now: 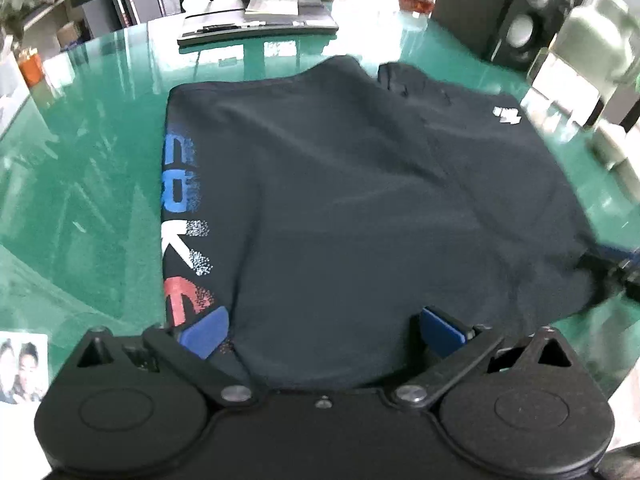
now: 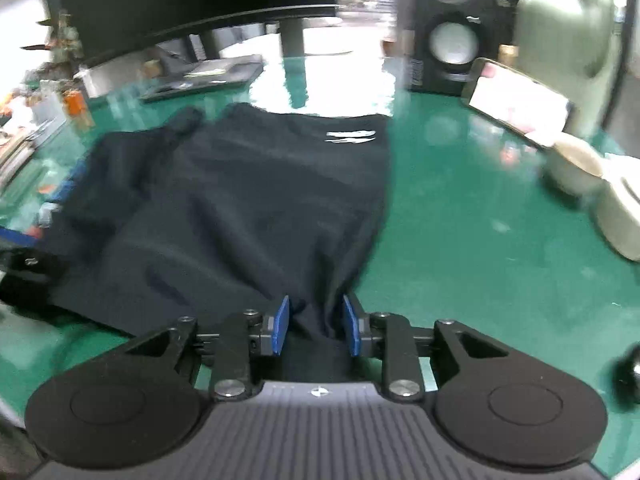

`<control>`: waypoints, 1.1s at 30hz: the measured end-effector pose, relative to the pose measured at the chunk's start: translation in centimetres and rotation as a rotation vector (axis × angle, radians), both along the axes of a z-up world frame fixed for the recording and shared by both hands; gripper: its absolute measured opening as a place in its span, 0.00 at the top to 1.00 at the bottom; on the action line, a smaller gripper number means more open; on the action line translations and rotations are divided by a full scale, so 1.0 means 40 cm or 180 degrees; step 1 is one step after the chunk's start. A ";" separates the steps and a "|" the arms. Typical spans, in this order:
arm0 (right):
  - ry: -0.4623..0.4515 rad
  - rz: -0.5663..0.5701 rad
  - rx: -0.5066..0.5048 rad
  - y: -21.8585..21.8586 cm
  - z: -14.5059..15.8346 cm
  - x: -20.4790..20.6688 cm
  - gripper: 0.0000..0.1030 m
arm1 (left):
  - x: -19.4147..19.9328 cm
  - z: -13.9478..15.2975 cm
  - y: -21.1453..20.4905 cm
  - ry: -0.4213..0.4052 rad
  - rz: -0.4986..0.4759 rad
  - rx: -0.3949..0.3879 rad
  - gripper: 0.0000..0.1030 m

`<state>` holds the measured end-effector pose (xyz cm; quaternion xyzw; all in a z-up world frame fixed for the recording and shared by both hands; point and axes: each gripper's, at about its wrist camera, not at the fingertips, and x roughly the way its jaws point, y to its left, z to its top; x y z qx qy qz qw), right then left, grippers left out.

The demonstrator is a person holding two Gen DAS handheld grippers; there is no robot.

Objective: Fold clothes

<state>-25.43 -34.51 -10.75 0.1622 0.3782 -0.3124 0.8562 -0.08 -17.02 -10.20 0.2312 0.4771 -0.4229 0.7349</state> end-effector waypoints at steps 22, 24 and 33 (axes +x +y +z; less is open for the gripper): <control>-0.0562 0.1291 -0.0133 -0.136 -0.009 0.524 0.81 | 0.181 -0.019 -0.091 -0.0560 -0.0003 -0.0279 0.00; -0.0329 0.1608 -0.0200 -0.102 -0.042 0.586 0.81 | 0.194 -0.030 -0.077 -0.0484 0.0103 -0.0293 0.00; -0.0583 0.0889 -0.0047 -0.176 -0.031 0.581 0.44 | 0.258 -0.029 -0.028 -0.0401 0.0569 -0.0115 0.01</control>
